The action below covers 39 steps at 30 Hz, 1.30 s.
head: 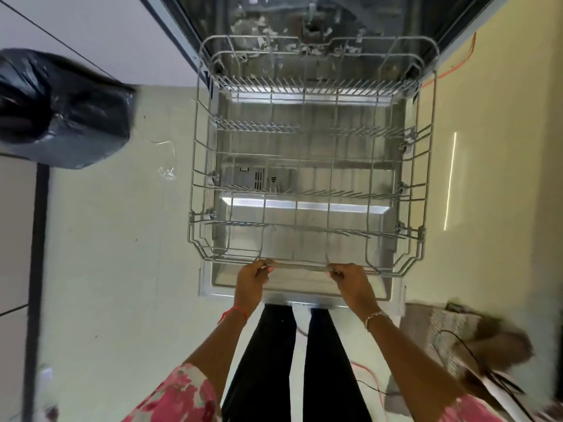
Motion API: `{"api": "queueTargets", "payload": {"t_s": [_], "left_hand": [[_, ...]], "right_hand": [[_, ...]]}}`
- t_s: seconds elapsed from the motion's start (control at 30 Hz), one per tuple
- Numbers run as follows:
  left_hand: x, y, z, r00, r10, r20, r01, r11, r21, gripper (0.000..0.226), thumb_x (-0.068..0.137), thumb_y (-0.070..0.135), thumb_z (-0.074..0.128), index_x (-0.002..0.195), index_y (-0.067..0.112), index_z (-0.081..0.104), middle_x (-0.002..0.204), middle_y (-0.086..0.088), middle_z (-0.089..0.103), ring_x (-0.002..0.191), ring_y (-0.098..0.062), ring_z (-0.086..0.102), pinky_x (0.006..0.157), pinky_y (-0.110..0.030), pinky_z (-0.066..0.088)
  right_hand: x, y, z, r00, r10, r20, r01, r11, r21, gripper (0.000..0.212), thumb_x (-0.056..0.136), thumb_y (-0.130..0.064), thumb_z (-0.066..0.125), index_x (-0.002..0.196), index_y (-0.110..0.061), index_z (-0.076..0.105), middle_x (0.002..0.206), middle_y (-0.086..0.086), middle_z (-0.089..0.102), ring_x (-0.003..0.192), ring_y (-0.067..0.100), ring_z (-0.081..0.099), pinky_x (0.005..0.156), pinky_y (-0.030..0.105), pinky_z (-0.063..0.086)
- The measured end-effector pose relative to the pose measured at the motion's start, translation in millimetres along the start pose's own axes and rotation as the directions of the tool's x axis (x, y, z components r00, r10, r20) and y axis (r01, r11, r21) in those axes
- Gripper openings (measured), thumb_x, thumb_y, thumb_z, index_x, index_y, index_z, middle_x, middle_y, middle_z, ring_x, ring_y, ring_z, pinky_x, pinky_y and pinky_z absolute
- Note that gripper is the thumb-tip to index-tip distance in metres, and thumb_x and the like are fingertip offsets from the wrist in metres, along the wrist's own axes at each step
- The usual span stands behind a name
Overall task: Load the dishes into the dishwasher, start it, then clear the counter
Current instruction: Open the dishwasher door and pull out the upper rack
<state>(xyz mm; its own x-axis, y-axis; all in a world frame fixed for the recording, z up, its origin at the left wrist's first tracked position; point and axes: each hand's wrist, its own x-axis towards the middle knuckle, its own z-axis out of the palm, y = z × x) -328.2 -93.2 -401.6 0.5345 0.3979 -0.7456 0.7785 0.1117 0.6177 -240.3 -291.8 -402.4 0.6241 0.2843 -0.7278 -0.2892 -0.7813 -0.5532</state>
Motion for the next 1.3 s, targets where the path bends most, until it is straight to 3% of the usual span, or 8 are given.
{"api": "queueTargets", "payload": {"t_s": [0.2, 0.4, 0.57, 0.7, 0.83, 0.97, 1.13, 1.3], "left_hand": [[-7, -3, 6, 1.000, -0.008, -0.009, 0.008, 0.998, -0.060, 0.023, 0.091, -0.009, 0.049, 0.100, 0.003, 0.067, 0.071, -0.008, 0.048, 0.058, -0.016, 0.037, 0.056, -0.023, 0.034], [-10, 19, -11, 0.990, 0.036, 0.137, -0.055, 0.989, 0.140, 0.020, 0.090, -0.007, 0.053, 0.105, -0.006, 0.066, 0.083, -0.014, 0.060, 0.062, -0.023, 0.048, 0.064, -0.029, 0.044], [-12, 85, -29, 0.946, -0.024, 0.324, -0.012, 0.994, 0.110, 0.020, 0.087, -0.006, 0.059, 0.106, -0.008, 0.066, 0.068, -0.006, 0.055, 0.042, -0.001, 0.044, 0.048, -0.012, 0.038], [-4, 182, -34, 0.961, 0.161, 0.224, -0.163, 0.987, -0.013, 0.023, 0.085, -0.002, 0.063, 0.108, -0.005, 0.066, 0.054, 0.011, 0.059, 0.045, 0.002, 0.047, 0.046, -0.009, 0.037], [11, 304, -38, 0.918, 0.388, 0.082, -0.374, 0.915, -0.150, 0.032, 0.083, -0.005, 0.063, 0.116, -0.004, 0.062, 0.068, 0.000, 0.061, 0.051, -0.002, 0.048, 0.048, -0.012, 0.040], [34, 411, -43, 0.856, 0.510, -0.078, -0.511, 0.814, -0.276, 0.035, 0.085, -0.006, 0.062, 0.119, 0.003, 0.060, 0.055, 0.010, 0.059, 0.044, 0.003, 0.043, 0.043, -0.009, 0.035], [75, 473, -39, 0.836, 0.549, -0.002, -0.549, 0.834, -0.051, 0.046, 0.085, -0.004, 0.061, 0.130, 0.004, 0.052, 0.087, -0.023, 0.061, 0.044, 0.000, 0.046, 0.050, -0.012, 0.039], [115, 483, -33, 0.820, 0.572, -0.035, -0.551, 0.803, 0.225, 0.024, 0.093, -0.001, 0.051, 0.114, 0.000, 0.061, 0.111, -0.022, 0.066, 0.057, -0.015, 0.054, 0.048, -0.018, 0.040]], "right_hand": [[-7, 2, 3, 0.998, 0.000, -0.059, 0.001, 1.000, 0.018, 0.021, 0.091, -0.002, 0.054, 0.104, -0.001, 0.070, 0.100, 0.012, 0.071, 0.097, 0.023, 0.065, 0.088, 0.024, 0.045], [-7, -6, -5, 0.998, 0.060, -0.007, -0.060, 0.998, -0.033, 0.023, 0.091, -0.003, 0.054, 0.108, -0.002, 0.069, 0.112, 0.013, 0.066, 0.103, 0.024, 0.063, 0.089, 0.020, 0.044], [-14, -46, -42, 0.998, -0.049, -0.029, 0.048, 0.999, -0.015, 0.016, 0.085, 0.006, 0.056, 0.089, 0.011, 0.070, 0.094, 0.022, 0.071, 0.087, 0.033, 0.067, 0.075, 0.022, 0.052], [-1, -130, -101, 0.976, -0.059, -0.211, 0.123, 0.945, 0.304, 0.009, 0.083, -0.001, 0.066, 0.085, -0.003, 0.074, 0.058, -0.019, 0.063, 0.049, -0.005, 0.054, 0.050, 0.003, 0.039], [13, -234, -180, 0.945, -0.109, -0.309, 0.296, 0.688, 0.662, 0.010, 0.082, -0.004, 0.067, 0.081, -0.013, 0.072, 0.044, -0.006, 0.048, 0.040, 0.008, 0.035, 0.037, 0.016, 0.030], [40, -322, -245, 0.880, -0.185, -0.437, 0.458, 0.574, 0.679, 0.017, 0.085, -0.002, 0.064, 0.085, -0.019, 0.069, 0.048, -0.008, 0.055, 0.037, 0.004, 0.037, 0.039, 0.017, 0.031], [92, -361, -278, 0.851, -0.243, -0.467, 0.481, 0.718, 0.504, 0.032, 0.083, -0.001, 0.066, 0.113, -0.009, 0.061, 0.053, -0.001, 0.050, 0.035, 0.002, 0.038, 0.038, 0.013, 0.031], [135, -365, -284, 0.833, -0.243, -0.498, 0.428, 0.852, 0.300, 0.025, 0.085, -0.003, 0.064, 0.109, 0.000, 0.063, 0.080, 0.006, 0.059, 0.054, 0.004, 0.045, 0.055, 0.016, 0.038]]}}
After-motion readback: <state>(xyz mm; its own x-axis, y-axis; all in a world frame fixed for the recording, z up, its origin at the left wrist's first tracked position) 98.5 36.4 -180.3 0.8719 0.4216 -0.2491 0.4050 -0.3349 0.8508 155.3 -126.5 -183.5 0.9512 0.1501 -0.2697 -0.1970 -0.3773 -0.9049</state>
